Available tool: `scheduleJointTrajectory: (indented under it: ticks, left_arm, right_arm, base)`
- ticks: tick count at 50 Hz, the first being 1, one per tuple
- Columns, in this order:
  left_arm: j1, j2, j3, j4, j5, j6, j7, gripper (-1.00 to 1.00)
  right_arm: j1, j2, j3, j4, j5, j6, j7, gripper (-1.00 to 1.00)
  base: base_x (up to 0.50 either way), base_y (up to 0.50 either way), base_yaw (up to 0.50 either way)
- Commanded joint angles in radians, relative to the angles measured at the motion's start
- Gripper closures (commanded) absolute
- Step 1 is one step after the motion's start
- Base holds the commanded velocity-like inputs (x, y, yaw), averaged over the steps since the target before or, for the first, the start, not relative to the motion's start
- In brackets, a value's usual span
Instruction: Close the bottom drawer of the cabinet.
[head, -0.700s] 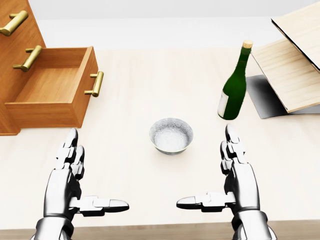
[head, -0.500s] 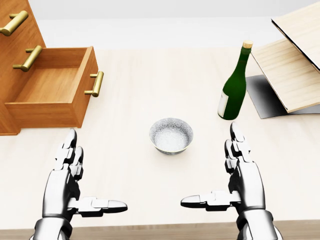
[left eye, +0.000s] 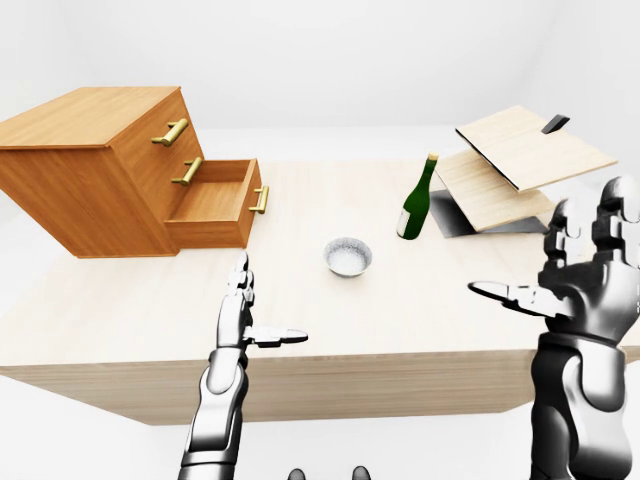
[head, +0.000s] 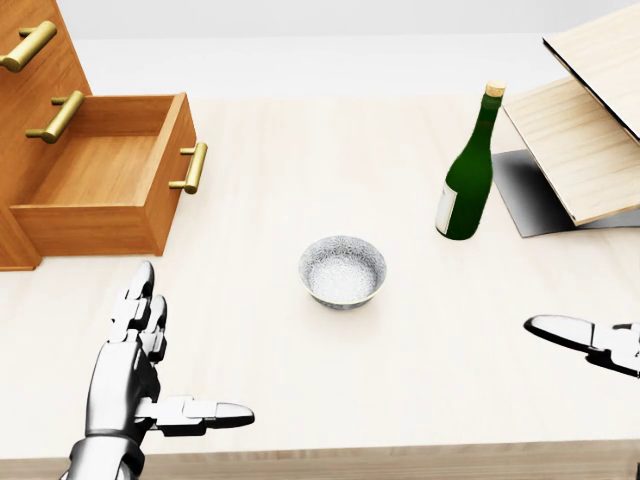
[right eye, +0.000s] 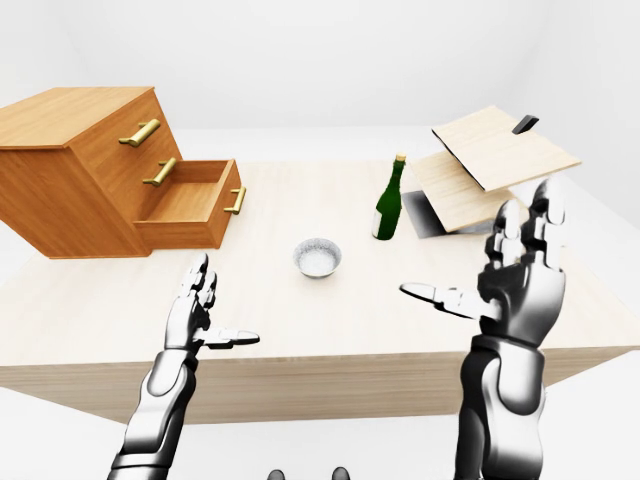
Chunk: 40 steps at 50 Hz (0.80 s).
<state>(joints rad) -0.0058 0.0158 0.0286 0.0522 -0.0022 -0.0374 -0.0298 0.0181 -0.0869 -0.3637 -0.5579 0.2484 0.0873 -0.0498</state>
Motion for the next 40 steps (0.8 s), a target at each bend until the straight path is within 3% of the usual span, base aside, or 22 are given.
scheduleJointTrajectory:
  ticks: [1,19,40]
  left_arm:
    - [-0.002,0.0,0.0,0.001,0.0,0.002,0.0,-1.0]
    - [-0.009,0.002,0.004,0.008,-0.001,0.002,0.001,-1.0]
    - [-0.005,0.0,0.001,0.02,0.001,-0.009,0.002,-1.0]
  right_arm:
    - [-0.005,-0.05,-0.197,-0.212,0.18,0.0,-0.06,-1.0]
    - [-0.011,-0.063,-0.194,-0.189,0.191,0.0,-0.077,-1.0]
    - [-0.004,-0.054,-0.185,-0.192,0.172,0.0,-0.058,-1.0]
  base:
    - [0.0,0.0,0.0]
    - [0.0,0.0,0.0]
    - [0.26,0.0,0.0]
